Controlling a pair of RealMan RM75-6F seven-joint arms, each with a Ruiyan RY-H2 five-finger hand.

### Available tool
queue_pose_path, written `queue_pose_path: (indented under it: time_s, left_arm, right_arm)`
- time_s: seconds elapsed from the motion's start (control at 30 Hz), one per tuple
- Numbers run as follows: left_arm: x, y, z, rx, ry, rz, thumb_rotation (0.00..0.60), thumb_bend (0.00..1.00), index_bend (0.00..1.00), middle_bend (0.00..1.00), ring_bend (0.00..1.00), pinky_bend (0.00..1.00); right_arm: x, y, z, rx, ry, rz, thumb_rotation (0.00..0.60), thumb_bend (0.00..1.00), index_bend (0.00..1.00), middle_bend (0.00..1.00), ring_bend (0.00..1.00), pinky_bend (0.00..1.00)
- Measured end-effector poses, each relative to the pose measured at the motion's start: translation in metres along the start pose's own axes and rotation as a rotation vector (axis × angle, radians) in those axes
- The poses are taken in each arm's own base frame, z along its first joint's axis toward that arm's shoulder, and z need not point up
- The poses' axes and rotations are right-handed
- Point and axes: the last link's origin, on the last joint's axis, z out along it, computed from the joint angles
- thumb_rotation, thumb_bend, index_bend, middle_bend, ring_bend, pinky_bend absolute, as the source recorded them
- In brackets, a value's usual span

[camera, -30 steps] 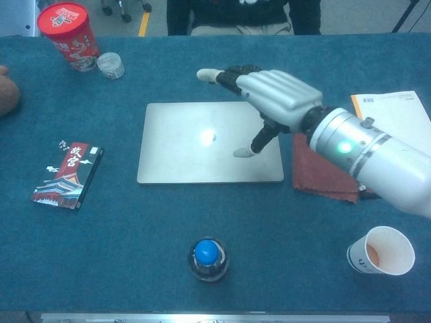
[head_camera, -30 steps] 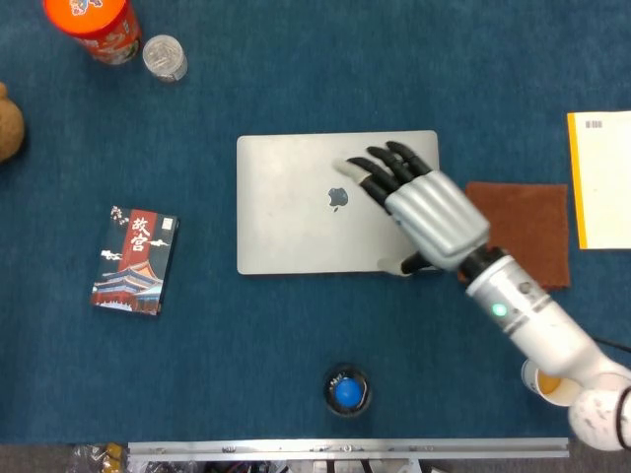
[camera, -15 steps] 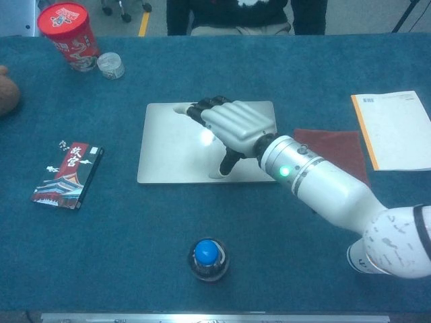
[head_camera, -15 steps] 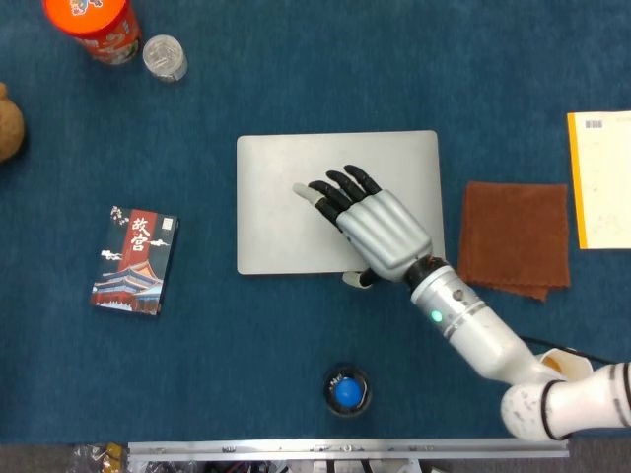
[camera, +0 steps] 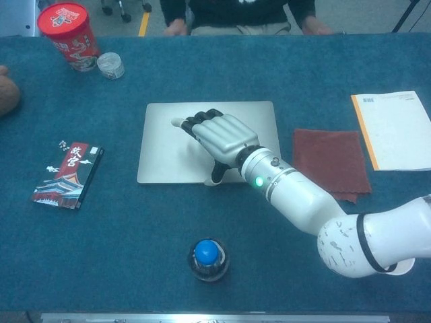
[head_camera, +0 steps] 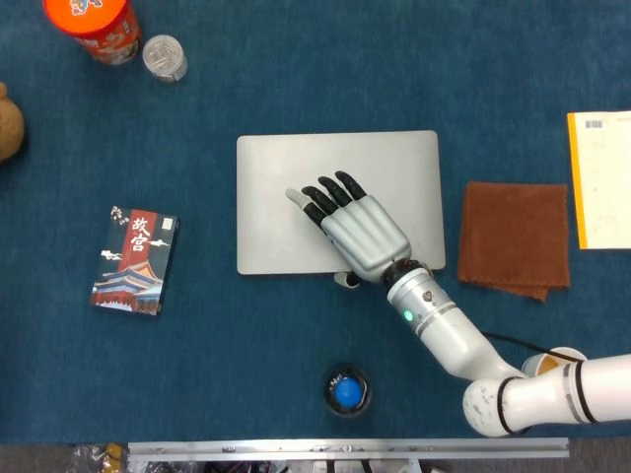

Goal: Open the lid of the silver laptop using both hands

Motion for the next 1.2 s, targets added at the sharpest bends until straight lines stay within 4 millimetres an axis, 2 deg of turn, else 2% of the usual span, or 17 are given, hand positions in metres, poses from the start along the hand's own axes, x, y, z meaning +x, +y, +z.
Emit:
queue_pose_path:
  time_s: [0.53, 1.1, 1.2]
  left_arm:
    - [-0.001, -0.003, 0.0, 0.004, 0.003, -0.002, 0.6, 0.31, 0.29, 0.22, 0.13, 0.15]
    - [-0.004, -0.006, 0.001, 0.009, -0.002, -0.007, 0.6, 0.31, 0.29, 0.22, 0.13, 0.15]
    - [-0.004, -0.007, 0.0, 0.012, 0.001, -0.009, 0.6, 0.31, 0.29, 0.21, 0.13, 0.15]
  right_arm:
    - [-0.012, -0.001, 0.006, -0.01, -0.026, -0.034, 0.6, 0.08, 0.02, 0.12, 0.0, 0.05]
    - [-0.016, -0.001, 0.012, -0.023, -0.029, -0.061, 0.6, 0.08, 0.02, 0.12, 0.0, 0.05]
    - [-0.016, -0.001, 0.013, -0.026, -0.03, -0.062, 0.6, 0.13, 0.02, 0.12, 0.0, 0.05]
